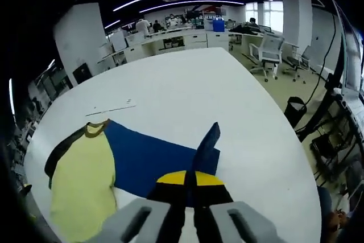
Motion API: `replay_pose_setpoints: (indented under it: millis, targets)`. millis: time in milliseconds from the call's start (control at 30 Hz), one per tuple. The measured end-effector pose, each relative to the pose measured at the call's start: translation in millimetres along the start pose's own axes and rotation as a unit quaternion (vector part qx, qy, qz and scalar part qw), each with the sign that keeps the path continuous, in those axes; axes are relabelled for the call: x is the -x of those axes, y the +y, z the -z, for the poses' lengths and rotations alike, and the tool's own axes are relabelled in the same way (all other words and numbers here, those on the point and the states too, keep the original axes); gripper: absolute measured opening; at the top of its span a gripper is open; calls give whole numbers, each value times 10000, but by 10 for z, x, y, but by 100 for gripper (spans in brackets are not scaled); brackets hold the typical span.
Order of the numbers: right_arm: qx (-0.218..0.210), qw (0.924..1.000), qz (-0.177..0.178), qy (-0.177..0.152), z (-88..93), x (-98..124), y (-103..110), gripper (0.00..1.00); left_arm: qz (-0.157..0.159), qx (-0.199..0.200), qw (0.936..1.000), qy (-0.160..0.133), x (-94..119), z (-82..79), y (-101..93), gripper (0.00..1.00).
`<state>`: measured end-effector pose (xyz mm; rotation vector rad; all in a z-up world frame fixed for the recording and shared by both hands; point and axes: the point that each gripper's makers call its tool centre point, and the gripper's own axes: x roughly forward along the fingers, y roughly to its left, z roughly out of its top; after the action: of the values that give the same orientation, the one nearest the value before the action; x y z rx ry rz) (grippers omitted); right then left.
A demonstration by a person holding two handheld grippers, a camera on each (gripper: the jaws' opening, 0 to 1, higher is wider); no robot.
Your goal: Fold the garment on the visible template until the final outline fits inside the template.
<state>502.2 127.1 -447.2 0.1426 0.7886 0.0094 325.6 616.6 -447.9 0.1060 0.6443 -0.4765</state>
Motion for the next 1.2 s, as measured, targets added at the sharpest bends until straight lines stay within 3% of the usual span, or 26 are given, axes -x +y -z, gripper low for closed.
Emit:
replay_pose_setpoints:
  millis: [400, 867, 1200]
  targets:
    - [195, 9982, -562, -96, -117, 9, 598, 0, 67, -7, 10000, 10, -4, 20, -20, 99]
    - [467, 9939, -988, -143, -183, -13, 1138, 0, 118, -32, 9999, 68, -23, 49, -59, 99]
    - [696, 9890, -1301, -69, -117, -66, 1516, 0, 119, 23, 9999, -6, -35, 23, -67, 98]
